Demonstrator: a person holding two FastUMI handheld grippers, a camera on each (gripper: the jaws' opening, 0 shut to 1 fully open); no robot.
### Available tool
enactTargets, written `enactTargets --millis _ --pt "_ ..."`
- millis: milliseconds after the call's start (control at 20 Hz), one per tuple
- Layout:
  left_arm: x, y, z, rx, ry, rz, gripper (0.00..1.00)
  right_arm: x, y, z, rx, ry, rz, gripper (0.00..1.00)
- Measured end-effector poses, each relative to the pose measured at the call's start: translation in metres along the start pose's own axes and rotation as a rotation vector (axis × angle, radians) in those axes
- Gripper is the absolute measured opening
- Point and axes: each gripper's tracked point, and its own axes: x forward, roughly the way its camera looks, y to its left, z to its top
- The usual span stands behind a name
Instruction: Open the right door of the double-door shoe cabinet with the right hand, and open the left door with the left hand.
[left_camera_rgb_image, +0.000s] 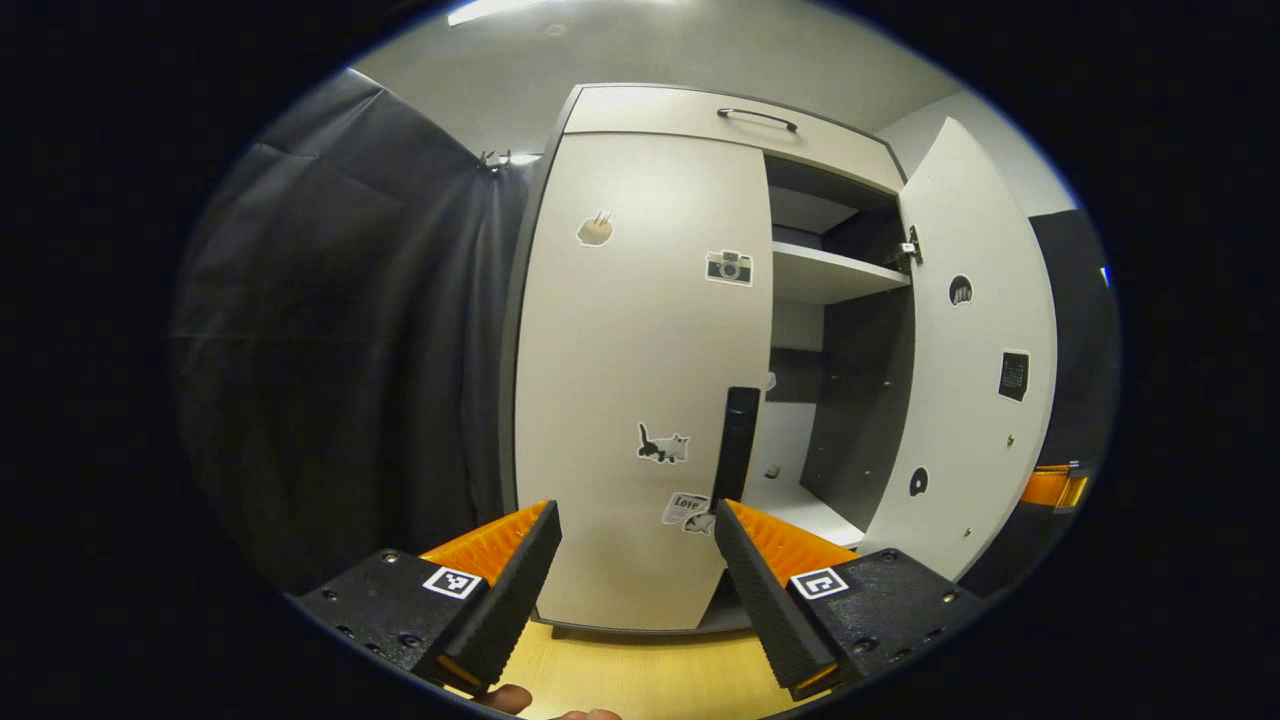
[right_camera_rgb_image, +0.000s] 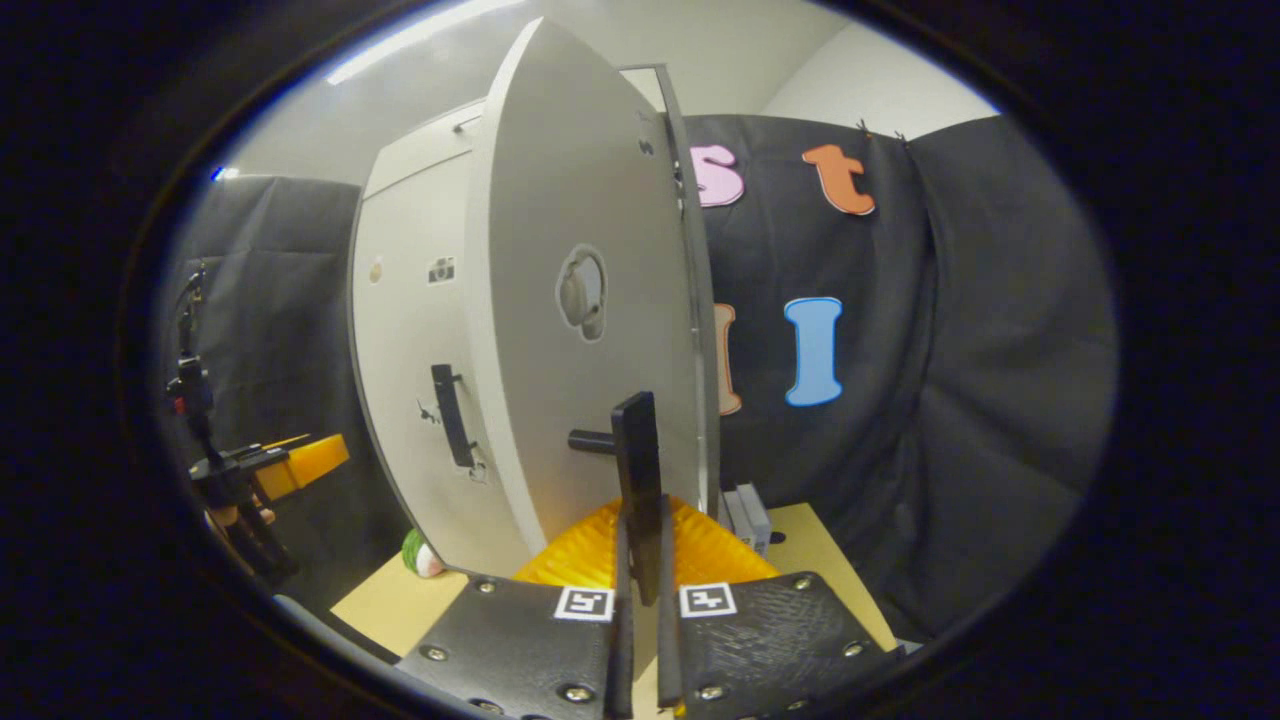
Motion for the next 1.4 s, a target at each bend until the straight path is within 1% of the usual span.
enactTargets --millis 150,250,350,400,450,500,550,700,950,1000,1050,1100,1150,1250,1300,1350,1400 --pt "0.0 -0.008 -0.004 0.006 0.011 -0.023 0.96 0.0 -0.02 0.002 -0.024 -0.015 -0.073 0.1" --pt "0.0 -0.01 -0.002 0.007 0.007 -0.03 0.96 -0.002 -0.031 0.004 -0.011 -0.026 -0.122 0.1" --pt "0.001 -0.009 -0.002 0.007 0.004 -0.029 0.96 -0.001 -0.043 0.004 0.006 -0.034 -0.169 0.03" --pt "0.002 -0.009 -0.002 0.006 0.004 -0.028 0.96 -0.001 -0.045 0.005 0.012 -0.041 -0.177 0.03" --pt "0.004 -0.008 -0.002 0.003 0.004 -0.028 0.96 -0.001 -0.043 0.004 0.024 -0.041 -0.168 0.03" --pt "0.007 -0.008 -0.002 -0.001 0.005 -0.03 0.96 0.001 -0.039 0.005 0.042 -0.041 -0.153 0.13" --pt "0.009 -0.009 -0.003 -0.006 0.01 -0.033 0.96 0.001 -0.041 0.003 0.048 -0.038 -0.151 0.03" --pt "0.016 -0.008 -0.005 -0.011 0.022 -0.031 0.96 -0.001 -0.043 0.005 0.028 -0.049 -0.162 0.03" --pt "0.038 -0.013 -0.008 -0.009 0.03 -0.043 0.96 -0.007 -0.042 0.005 0.05 -0.058 -0.166 0.03" --pt "0.042 -0.015 -0.008 -0.008 0.031 -0.045 0.96 -0.012 -0.042 0.004 0.045 -0.055 -0.17 0.14" --pt "0.048 -0.018 -0.008 -0.006 0.031 -0.048 0.96 -0.013 -0.046 0.004 0.034 -0.056 -0.178 0.14" --pt "0.053 -0.021 -0.009 -0.003 0.033 -0.054 0.96 -0.018 -0.049 0.004 0.021 -0.06 -0.191 0.22" --pt "0.059 -0.024 -0.008 0.0 0.032 -0.062 0.96 -0.016 -0.052 0.005 0.012 -0.065 -0.204 0.23" --pt "0.072 -0.033 -0.009 0.01 0.034 -0.076 0.97 -0.024 -0.059 0.005 0.002 -0.07 -0.233 0.49" --pt "0.077 -0.038 -0.01 0.015 0.036 -0.085 0.96 -0.027 -0.061 0.003 0.008 -0.07 -0.246 0.66" --pt "0.083 -0.042 -0.01 0.018 0.034 -0.092 0.97 -0.031 -0.065 0.002 0.013 -0.072 -0.262 0.75" --pt "0.089 -0.045 -0.01 0.02 0.033 -0.095 0.97 -0.038 -0.07 0.001 0.018 -0.075 -0.279 0.78"
